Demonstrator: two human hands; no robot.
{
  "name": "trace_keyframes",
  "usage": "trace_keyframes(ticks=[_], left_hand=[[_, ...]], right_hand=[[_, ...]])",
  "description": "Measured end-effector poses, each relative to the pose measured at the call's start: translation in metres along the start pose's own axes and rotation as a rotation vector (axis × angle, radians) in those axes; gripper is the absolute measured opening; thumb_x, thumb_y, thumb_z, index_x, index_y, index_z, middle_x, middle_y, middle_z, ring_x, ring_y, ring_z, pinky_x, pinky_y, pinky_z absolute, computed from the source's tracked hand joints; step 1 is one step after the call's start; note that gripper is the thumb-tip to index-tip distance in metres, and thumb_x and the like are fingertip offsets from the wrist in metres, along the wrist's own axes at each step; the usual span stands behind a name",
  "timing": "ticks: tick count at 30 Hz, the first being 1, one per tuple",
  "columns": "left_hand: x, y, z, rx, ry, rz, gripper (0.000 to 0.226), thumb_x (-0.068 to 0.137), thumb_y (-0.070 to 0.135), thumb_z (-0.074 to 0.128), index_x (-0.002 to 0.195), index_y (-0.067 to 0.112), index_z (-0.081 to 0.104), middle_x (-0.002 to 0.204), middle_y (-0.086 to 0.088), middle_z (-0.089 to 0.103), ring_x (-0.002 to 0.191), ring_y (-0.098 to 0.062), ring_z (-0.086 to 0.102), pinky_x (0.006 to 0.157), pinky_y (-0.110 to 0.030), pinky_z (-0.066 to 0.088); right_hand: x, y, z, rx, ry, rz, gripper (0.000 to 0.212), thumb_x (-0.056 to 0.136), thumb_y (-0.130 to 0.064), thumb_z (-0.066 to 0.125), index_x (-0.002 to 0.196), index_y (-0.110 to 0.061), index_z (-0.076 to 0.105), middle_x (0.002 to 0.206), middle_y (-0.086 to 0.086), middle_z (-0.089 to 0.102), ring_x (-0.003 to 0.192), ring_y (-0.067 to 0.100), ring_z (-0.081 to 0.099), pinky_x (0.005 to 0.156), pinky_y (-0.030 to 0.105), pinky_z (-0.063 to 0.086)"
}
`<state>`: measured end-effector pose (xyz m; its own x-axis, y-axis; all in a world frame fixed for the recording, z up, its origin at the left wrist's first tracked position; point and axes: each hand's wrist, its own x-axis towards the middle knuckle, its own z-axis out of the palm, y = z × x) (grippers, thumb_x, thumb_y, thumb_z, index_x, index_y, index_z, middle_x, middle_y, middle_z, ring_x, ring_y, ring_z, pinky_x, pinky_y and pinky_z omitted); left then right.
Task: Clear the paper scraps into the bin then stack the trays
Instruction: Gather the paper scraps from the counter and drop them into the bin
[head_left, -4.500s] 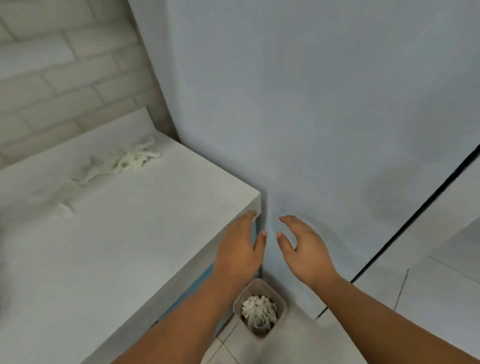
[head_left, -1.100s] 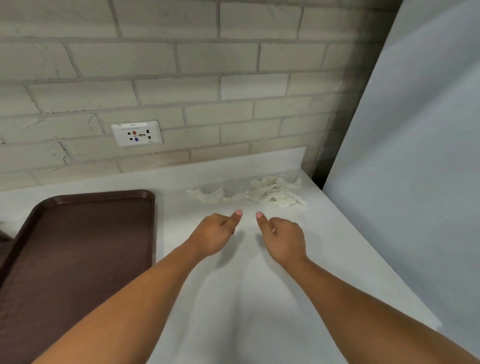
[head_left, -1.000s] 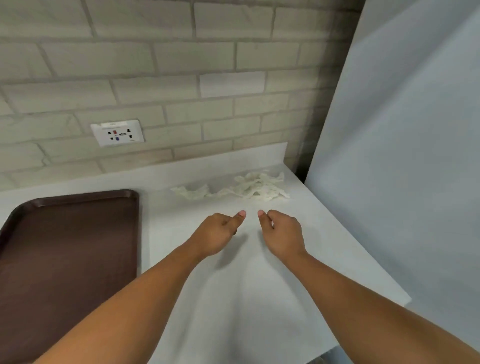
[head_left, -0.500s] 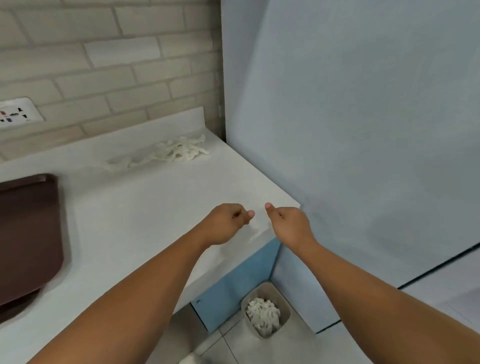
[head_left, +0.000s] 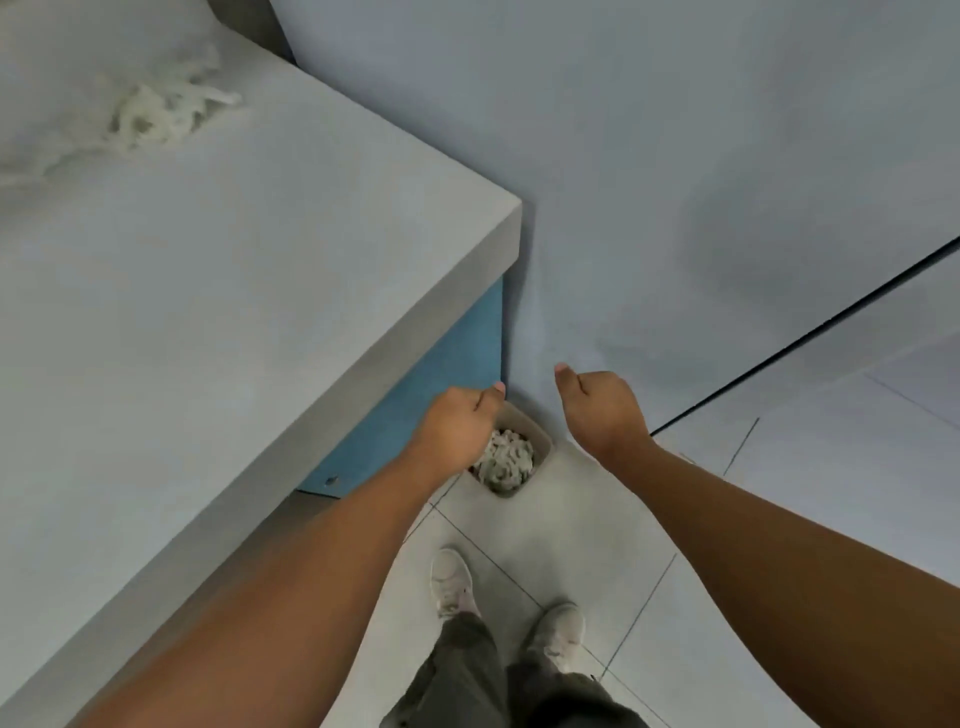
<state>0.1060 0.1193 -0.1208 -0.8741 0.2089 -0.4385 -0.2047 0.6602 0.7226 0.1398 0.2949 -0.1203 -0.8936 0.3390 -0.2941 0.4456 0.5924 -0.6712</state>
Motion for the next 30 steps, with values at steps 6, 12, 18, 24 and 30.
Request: trace_keyframes(ticks=[6,12,18,24,30], left_hand=[[0.054,-0.084,0.059,0.174,-0.167,-0.134,0.045,0.103,0.038,0.038,0.081,0.006,0.060,0.097,-0.027,0.064,0.093,-0.037,0.061,0.076,-0.037,0.045],[0.114,-0.169,0.124,0.241,-0.372,-0.215,0.019,0.104,0.026,0.037,0.106,0.016,0.053,0.099,-0.010,0.055,0.080,-0.020,0.051,0.062,-0.027,0.039],[0.166,-0.234,0.178,0.175,-0.237,-0.235,0.022,0.092,0.013,0.058,0.107,0.028,0.063,0.119,-0.003,0.061,0.092,-0.022,0.060,0.058,-0.022,0.046],[0.211,-0.276,0.236,0.171,-0.264,-0.242,0.030,0.089,0.012,0.066,0.116,0.024,0.065,0.126,-0.006,0.062,0.102,-0.024,0.063,0.082,-0.029,0.055],[0.223,-0.295,0.253,0.189,-0.303,-0.262,0.057,0.091,0.003,0.057,0.143,0.024,0.046,0.134,-0.006,0.053,0.119,-0.025,0.055,0.094,-0.031,0.051]], right_hand=[[0.016,0.071,0.063,0.002,-0.155,0.151,0.051,0.101,-0.043,0.037,0.055,-0.022,0.040,0.057,0.000,0.046,0.060,0.021,0.046,0.060,0.031,0.035],[0.050,0.154,0.131,0.105,-0.354,0.327,0.022,0.098,-0.017,0.037,0.086,-0.013,0.054,0.067,-0.001,0.043,0.057,0.012,0.038,0.049,0.021,0.029],[0.067,0.224,0.179,0.104,-0.371,0.403,0.039,0.096,0.000,0.035,0.119,-0.009,0.066,0.105,0.007,0.062,0.092,0.022,0.059,0.068,0.021,0.045],[0.075,0.283,0.221,0.237,-0.252,0.472,0.031,0.097,-0.006,0.042,0.118,-0.019,0.061,0.099,0.007,0.068,0.057,0.010,0.066,0.047,0.019,0.050],[0.084,0.293,0.257,0.342,-0.218,0.493,0.020,0.095,-0.008,0.052,0.106,-0.018,0.065,0.094,-0.001,0.068,0.054,0.018,0.067,0.053,0.031,0.055]])
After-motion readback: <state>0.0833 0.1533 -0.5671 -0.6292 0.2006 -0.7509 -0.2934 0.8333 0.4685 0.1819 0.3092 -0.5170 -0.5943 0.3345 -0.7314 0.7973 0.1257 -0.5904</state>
